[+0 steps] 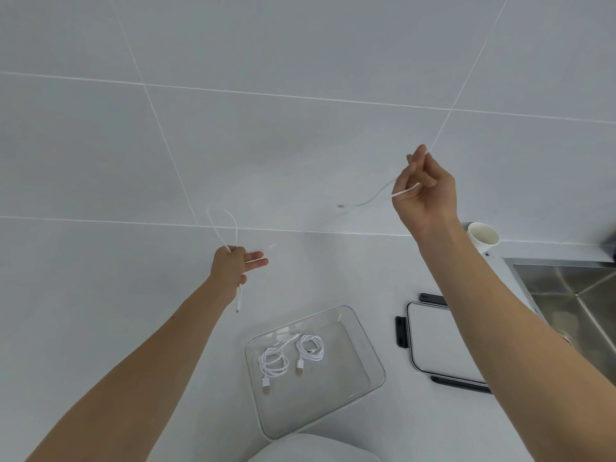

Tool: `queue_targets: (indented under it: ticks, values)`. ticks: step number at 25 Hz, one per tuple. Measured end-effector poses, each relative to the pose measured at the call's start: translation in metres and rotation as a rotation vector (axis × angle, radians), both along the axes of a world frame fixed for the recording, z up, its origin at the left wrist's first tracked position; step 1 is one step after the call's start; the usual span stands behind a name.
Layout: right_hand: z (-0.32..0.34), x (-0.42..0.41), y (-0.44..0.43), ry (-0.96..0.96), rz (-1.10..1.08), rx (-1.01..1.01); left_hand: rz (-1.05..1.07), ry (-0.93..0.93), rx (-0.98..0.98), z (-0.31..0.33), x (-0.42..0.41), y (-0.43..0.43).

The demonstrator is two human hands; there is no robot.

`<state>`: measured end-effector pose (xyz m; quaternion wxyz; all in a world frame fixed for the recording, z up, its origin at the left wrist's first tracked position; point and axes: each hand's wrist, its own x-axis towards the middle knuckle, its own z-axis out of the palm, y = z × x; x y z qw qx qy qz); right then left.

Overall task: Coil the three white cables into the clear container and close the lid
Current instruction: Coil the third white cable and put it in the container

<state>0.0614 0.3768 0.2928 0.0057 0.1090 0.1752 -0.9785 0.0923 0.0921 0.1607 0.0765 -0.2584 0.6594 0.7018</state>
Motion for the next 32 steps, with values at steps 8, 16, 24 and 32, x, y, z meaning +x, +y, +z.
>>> queue_targets:
  ticks: [8,16,24,32]
  values:
    - [-0.011,-0.007,-0.001,-0.120,0.165,0.547,0.001,0.183,0.009,0.010,0.000,0.009]
    - [-0.029,0.006,-0.018,-0.196,0.329,0.890,-0.403,0.346,-0.043,0.055,0.002,0.038]
    - [-0.030,0.003,-0.028,-0.199,0.296,0.670,-0.663,0.381,0.022,0.060,0.023,0.064]
    - [-0.038,0.007,-0.048,-0.152,0.169,0.589,-0.651,0.387,0.137,0.058,0.032,0.089]
